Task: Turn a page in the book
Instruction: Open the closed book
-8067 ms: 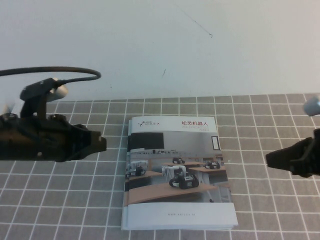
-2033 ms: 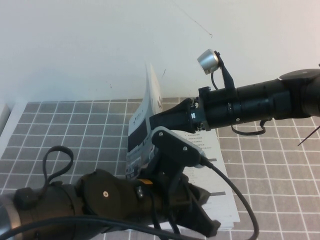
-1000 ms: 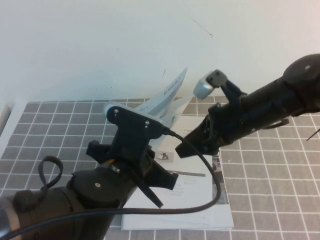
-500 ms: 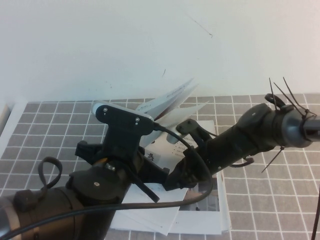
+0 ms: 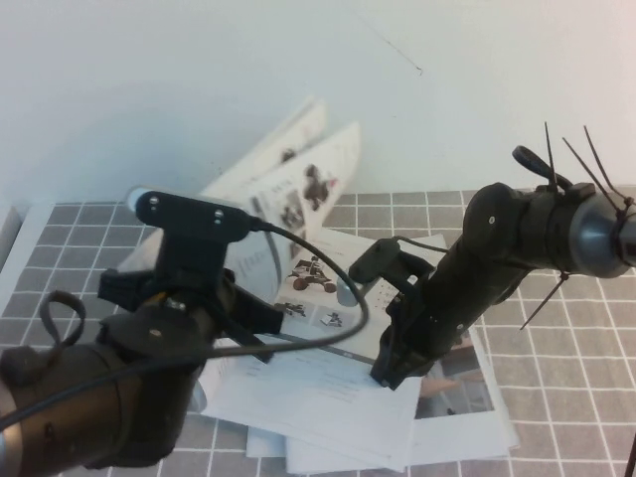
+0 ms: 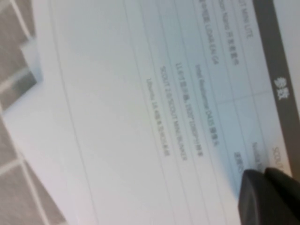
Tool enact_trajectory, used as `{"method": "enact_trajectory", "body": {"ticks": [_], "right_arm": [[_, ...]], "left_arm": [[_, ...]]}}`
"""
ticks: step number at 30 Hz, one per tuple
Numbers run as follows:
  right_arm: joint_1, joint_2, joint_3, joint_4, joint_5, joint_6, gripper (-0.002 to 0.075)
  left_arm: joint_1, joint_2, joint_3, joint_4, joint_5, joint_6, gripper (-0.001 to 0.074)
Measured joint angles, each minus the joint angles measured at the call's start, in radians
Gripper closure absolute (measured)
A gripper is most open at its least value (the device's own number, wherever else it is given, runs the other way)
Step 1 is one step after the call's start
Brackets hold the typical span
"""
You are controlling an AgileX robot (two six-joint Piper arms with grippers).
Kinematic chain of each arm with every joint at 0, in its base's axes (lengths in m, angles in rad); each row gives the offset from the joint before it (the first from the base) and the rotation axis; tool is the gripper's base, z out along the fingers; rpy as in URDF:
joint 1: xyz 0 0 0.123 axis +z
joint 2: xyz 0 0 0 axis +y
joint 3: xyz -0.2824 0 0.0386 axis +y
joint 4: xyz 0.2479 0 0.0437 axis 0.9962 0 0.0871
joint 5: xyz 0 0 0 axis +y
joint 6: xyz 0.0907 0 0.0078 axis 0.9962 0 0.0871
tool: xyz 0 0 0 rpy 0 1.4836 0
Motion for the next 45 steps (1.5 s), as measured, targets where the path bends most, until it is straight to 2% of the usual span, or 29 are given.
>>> {"method": "enact_trajectory", "body": {"ticks": [4,7,11,16,22,29,31,34,38,45], "right_arm": [[0.002,-0.019,-0.004,-0.133,-0.007,0.067,0.0710],[0.002,-0.023,-0.017,-0.223,-0.001,0.104,0.0710],[0.002,-0.021,-0.055,-0.331,0.022,0.145,0.0710],[-0.008,-0.002,-0.128,-0.402,0.070,0.181,0.0710],[-0.016,0.000,-0.197,-0.351,0.096,0.210,0.0710],[-0.006,0.048,-0.199,-0.010,0.138,0.118,0.0710],[0.002,0.076,-0.199,0.020,0.179,0.098,0.0710],[0.014,0.105,-0.204,0.018,0.231,0.086,0.0713],[0.018,0.101,-0.211,-0.066,0.267,0.136,0.0718],[0.024,0.075,-0.216,-0.344,0.331,0.227,0.0720]], "left_arm": [[0.057,0.000,0.000,-0.074,0.015,0.075,0.0738],[0.087,0.000,0.009,-0.087,0.090,0.148,0.0738],[0.093,0.000,0.026,-0.095,0.184,0.172,0.0738],[0.093,0.000,0.028,-0.095,0.184,0.180,0.0738],[0.096,0.006,0.029,-0.095,0.147,0.182,0.0738],[0.103,0.110,0.029,-0.095,0.211,0.185,0.0738],[0.110,0.146,0.029,-0.095,0.251,0.166,0.0738],[0.128,0.175,0.029,-0.095,0.293,0.156,0.0738],[0.141,0.180,0.029,-0.092,0.309,0.147,0.0738],[0.210,0.182,0.029,-0.091,0.333,0.122,0.0738]]}}
